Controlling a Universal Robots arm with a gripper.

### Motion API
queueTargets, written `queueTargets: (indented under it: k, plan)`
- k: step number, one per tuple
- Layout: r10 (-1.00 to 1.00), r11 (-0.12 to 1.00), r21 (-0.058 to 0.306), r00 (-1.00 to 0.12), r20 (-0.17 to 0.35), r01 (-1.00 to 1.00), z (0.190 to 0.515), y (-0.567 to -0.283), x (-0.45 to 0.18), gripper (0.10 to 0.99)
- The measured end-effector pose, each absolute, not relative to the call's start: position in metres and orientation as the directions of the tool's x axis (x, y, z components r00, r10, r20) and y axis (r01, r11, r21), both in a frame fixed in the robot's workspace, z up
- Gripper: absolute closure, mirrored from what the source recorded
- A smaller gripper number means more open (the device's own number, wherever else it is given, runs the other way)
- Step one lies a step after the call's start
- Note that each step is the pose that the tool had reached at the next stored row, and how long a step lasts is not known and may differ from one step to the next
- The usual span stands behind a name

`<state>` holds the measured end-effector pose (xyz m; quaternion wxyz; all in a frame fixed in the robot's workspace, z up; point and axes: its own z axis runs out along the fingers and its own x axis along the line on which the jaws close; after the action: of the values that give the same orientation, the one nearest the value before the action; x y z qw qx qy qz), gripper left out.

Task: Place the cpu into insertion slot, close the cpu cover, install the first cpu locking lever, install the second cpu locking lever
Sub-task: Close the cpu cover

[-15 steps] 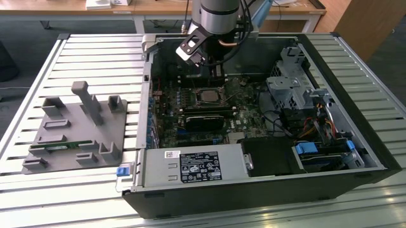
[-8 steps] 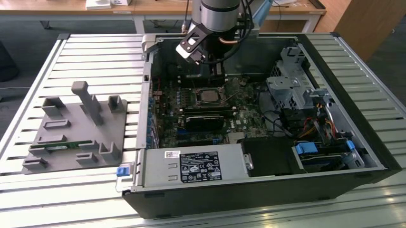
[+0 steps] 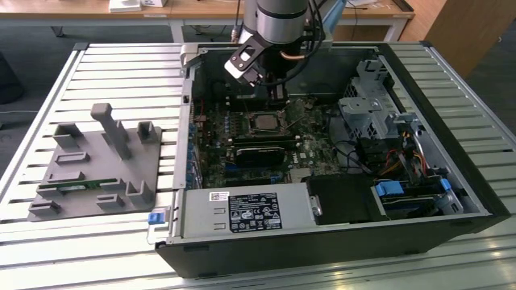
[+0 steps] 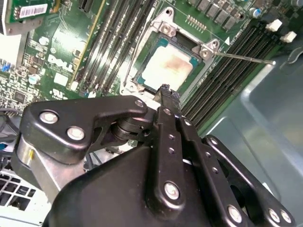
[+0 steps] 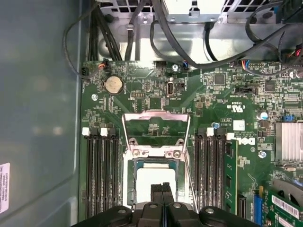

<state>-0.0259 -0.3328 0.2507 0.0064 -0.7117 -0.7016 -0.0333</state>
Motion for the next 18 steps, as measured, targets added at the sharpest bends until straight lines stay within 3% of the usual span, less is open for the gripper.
queueTargets:
  k: [18]
  plan:
    - [0.998,-0.01,0.037,0.007,0.068,0.999,0.266,-0.333,-0.016,0.98]
